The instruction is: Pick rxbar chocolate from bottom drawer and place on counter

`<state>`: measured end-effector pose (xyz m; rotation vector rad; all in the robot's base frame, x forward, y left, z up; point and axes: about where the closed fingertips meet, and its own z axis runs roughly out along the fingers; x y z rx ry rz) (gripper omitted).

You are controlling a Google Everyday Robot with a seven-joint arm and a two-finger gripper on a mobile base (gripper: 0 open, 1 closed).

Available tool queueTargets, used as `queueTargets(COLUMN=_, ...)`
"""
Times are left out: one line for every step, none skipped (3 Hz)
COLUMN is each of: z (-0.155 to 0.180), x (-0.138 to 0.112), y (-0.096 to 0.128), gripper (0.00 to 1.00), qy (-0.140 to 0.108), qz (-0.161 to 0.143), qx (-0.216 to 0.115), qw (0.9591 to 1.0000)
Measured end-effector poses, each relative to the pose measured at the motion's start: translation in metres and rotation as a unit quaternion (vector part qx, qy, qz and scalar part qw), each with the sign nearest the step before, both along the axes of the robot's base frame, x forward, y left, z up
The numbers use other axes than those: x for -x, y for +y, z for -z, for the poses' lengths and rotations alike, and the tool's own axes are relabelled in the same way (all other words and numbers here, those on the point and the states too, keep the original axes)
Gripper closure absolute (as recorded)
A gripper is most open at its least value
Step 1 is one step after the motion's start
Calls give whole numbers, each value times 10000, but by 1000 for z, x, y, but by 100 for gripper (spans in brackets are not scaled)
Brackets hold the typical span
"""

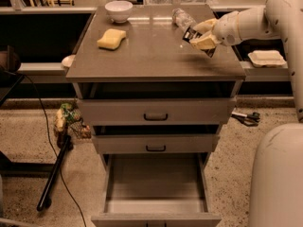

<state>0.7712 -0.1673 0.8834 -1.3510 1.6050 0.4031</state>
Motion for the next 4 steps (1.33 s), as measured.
queueTargets(z=5, x=-5, y=11, gripper=36, qy=44, qz=-167, qx=-40, qw=9998)
queueTargets(z=3, x=0, y=16, gripper=5, qy=13, qz=-391, qx=-43, qw=9992)
queueTargets(z=-12, x=24, y=9, gripper=0, qy=-80, qz=-580, qx=166, qw=9981)
queueTargets(z=-51, x=66, y=-7, gripper=0, qy=-473, qz=-668, qx=197, qw=9964)
